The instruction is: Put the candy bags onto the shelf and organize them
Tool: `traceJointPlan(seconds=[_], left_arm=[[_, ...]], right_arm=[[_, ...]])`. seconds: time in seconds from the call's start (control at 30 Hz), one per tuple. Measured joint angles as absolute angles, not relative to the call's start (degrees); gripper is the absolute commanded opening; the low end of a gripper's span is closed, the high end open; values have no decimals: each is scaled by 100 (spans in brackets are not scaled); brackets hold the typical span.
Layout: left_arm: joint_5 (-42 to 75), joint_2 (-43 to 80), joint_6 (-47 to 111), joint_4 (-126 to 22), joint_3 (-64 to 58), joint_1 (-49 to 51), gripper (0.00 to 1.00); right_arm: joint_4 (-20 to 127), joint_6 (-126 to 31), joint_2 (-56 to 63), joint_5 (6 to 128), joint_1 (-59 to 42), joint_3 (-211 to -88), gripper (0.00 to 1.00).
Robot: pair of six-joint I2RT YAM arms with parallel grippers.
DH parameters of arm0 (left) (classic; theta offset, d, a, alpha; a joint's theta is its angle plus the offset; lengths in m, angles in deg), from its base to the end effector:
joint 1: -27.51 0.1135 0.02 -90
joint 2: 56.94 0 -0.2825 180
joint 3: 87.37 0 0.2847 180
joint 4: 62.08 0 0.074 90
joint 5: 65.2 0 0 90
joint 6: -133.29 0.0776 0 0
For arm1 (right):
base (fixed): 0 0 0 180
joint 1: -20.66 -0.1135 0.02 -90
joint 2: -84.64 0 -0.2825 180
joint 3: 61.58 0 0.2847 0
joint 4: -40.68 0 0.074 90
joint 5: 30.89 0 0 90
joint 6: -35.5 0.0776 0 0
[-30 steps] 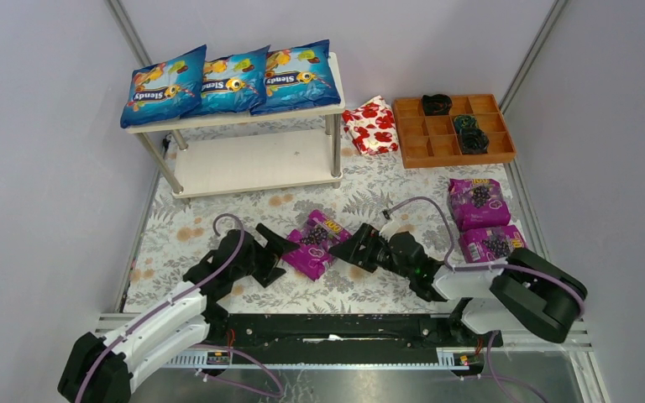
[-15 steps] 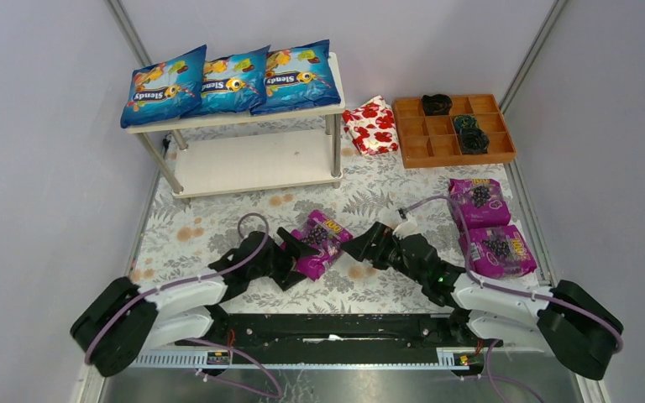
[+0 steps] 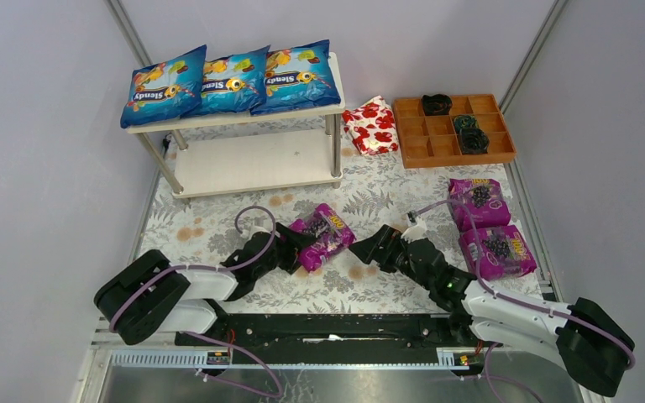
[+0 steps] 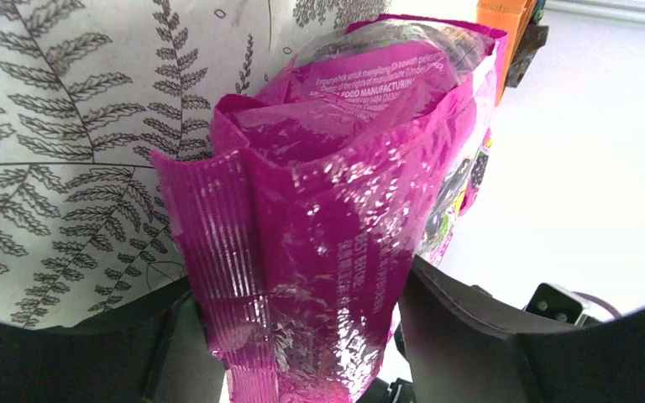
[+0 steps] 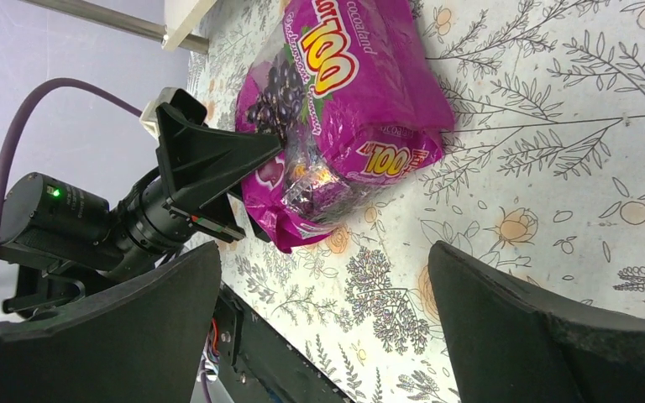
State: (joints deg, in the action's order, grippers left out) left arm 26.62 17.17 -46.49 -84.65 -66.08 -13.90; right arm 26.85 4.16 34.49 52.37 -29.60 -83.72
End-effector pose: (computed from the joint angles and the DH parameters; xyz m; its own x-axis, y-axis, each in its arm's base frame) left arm 0.1858 -0.1606 0.0820 -0.6420 -0.7665 -0.0193 -0.3754 0.3362 -0.8638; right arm 0.1584 0.1763 0.1597 -0.6715 0.5190 -0.5288 -0.2256 0.5366 0.8131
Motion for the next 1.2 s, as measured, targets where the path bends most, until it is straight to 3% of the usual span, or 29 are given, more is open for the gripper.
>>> traceJointPlan(seconds=[0.37,0.87,1.2], left_arm=[[2680,1161,-4533,-8542,-6652,-1346,33],[1978,-137,-4479,-7405,-6648,-430,26],[1613,-543,-4188,-6677,-5909,468,26]], right_arm=[[2954,306,3580,5108,-2960,-8368,100],[3260,289,4085,4966,-2960,-8243,100],[3439,287,4291,4909,-2960,-8197,100]])
